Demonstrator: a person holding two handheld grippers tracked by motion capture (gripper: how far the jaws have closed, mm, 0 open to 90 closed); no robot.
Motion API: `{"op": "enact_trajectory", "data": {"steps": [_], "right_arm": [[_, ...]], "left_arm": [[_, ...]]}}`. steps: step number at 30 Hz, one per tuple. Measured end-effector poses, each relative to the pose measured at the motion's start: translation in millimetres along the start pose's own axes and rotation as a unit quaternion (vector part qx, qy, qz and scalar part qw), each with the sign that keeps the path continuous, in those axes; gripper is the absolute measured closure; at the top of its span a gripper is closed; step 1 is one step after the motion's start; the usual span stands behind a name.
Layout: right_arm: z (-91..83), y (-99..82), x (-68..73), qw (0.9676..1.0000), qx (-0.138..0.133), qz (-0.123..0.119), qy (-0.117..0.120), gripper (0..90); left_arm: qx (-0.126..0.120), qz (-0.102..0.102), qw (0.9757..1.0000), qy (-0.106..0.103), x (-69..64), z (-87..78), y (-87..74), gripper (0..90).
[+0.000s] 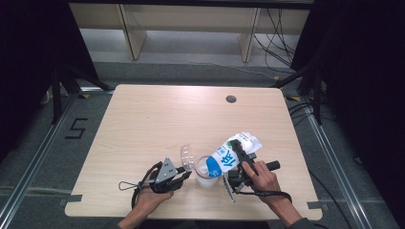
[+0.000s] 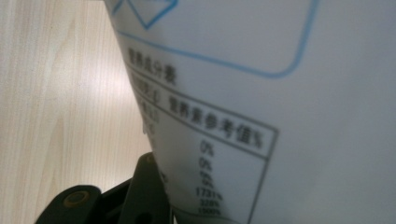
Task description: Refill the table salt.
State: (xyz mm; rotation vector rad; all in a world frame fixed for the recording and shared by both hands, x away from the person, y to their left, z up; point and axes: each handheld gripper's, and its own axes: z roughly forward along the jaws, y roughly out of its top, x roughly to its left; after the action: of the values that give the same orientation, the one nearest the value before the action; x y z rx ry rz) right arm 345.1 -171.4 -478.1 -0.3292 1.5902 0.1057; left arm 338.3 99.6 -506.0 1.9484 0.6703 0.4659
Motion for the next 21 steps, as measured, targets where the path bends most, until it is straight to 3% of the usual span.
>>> {"op": "enact_trajectory", "data": {"steps": [3, 4, 5, 7, 8, 9, 11, 14, 15, 17, 18, 20, 21], "right_arm": [[0.2, 0.4, -2.5, 0.9999, -0.004, -0.010, -0.005, 66.7], [-1.8, 0.9, -2.2, 0.9996, 0.017, 0.001, 0.023, 66.7], [-2.5, 0.8, -2.1, 0.9992, 0.025, -0.001, 0.030, 66.7], [-2.3, 0.7, -1.3, 0.9994, 0.023, 0.001, 0.025, 66.7], [-0.1, 0.0, -0.6, 1.0000, 0.001, -0.003, 0.000, 66.7], [-0.6, 1.1, -3.7, 0.9998, 0.004, -0.018, 0.006, 66.8], [-0.7, 0.8, -3.4, 0.9999, 0.000, -0.014, 0.000, 66.9], [-1.3, 1.0, -4.4, 0.9998, 0.008, -0.017, 0.007, 66.9], [-1.8, 1.1, -3.6, 0.9995, 0.017, -0.007, 0.025, 67.0], [-2.6, 0.8, -2.4, 0.9992, 0.026, -0.002, 0.031, 67.0], [-2.0, 1.1, -4.7, 0.9995, 0.016, -0.018, 0.019, 67.0], [-0.4, 0.6, -3.2, 0.9999, -0.002, -0.012, -0.005, 67.0], [-0.7, 0.7, -3.6, 0.9999, 0.001, -0.013, -0.001, 67.1]], "left_arm": [[0.000, 0.001, 1.0000, 0.000, 0.0, 0.2, 0.1, 73.9], [0.000, 0.000, 1.0000, 0.001, -0.1, 0.0, 0.1, 73.8], [0.001, 0.000, 1.0000, 0.000, 0.0, -0.3, 0.2, 73.9], [0.001, 0.001, 1.0000, 0.000, 0.0, -0.2, 0.4, 74.0], [0.000, 0.002, 1.0000, 0.001, 0.0, 0.1, 0.4, 74.0], [0.001, 0.002, 1.0000, 0.001, 0.0, -0.1, 0.6, 74.0], [0.001, 0.002, 1.0000, 0.001, 0.1, -0.2, 0.6, 74.0], [0.001, 0.002, 1.0000, 0.000, 0.2, -0.3, 0.7, 74.1], [0.001, 0.002, 1.0000, 0.000, 0.2, -0.3, 0.7, 74.2], [0.001, 0.002, 1.0000, 0.000, 0.2, -0.3, 0.6, 74.2], [0.001, 0.002, 1.0000, 0.000, 0.2, -0.3, 0.7, 74.2], [0.001, 0.003, 1.0000, 0.001, 0.0, -0.3, 0.7, 74.2], [0.001, 0.002, 1.0000, 0.001, 0.1, -0.3, 0.7, 74.2]]}}
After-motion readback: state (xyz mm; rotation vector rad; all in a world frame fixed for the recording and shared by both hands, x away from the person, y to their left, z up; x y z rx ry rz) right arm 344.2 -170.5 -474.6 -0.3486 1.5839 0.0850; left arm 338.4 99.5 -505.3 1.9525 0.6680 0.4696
